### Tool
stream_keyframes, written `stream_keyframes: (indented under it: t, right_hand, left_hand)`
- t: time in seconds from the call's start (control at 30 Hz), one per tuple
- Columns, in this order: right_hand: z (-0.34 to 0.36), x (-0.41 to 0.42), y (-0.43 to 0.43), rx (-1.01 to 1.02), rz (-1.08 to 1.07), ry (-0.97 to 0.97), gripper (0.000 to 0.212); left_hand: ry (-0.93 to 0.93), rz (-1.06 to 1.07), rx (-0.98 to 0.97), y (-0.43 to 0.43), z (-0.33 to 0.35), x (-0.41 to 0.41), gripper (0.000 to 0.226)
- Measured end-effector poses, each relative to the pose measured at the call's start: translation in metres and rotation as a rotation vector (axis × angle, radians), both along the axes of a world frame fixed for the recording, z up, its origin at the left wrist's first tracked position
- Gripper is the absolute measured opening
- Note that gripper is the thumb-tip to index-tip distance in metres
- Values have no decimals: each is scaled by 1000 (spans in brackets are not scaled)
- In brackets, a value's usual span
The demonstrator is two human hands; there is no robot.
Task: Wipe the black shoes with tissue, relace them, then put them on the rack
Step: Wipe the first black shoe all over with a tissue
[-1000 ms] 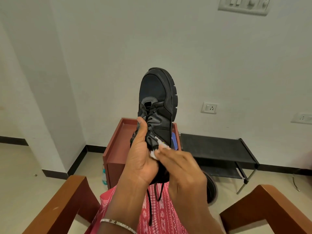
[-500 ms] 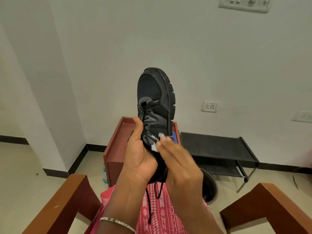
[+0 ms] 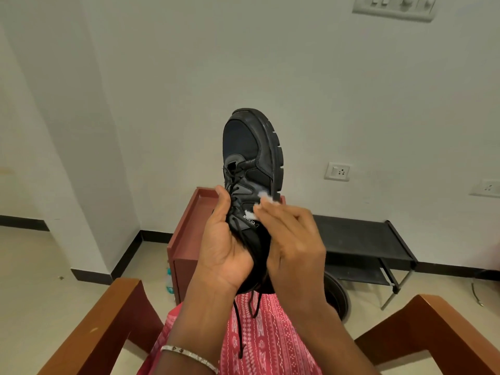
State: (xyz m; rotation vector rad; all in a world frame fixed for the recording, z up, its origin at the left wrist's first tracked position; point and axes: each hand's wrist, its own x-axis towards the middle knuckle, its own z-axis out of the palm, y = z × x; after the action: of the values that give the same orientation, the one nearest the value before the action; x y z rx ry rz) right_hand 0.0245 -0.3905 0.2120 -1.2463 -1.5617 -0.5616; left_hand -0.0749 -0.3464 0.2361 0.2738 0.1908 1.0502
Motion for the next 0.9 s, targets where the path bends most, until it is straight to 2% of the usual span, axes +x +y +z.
stream_keyframes:
  t: [0.1,0.2,0.37,0.47,0.7,0.8,0.9]
  right_hand:
    - [-26,-10,-33,-58,24,3,37]
    - [-30,-14,-40,-73,36,-4,36]
    - [11,-12,-2,-20,95,2,32]
    - [17,-19,6,9,112,-42,29]
    - [-10,-4,-25,-3,124,-65,31]
    - [2,5,-11,25,132,-68,31]
    - [23,15,13,54,103,-41,20]
  left_hand:
    - [117,55,6,7,-1,-3,64]
    - [142,58,-23,8,-1,-2,69]
    - [9,13,-56,2,4,-2,55]
    - [-43,-41,-54,-3,7,-2,57]
    - [128,-29,-30,2,13,3,72]
    - [60,-86,-30,-2,18,8,59]
    - [24,-52,-6,-9,20,11,46]
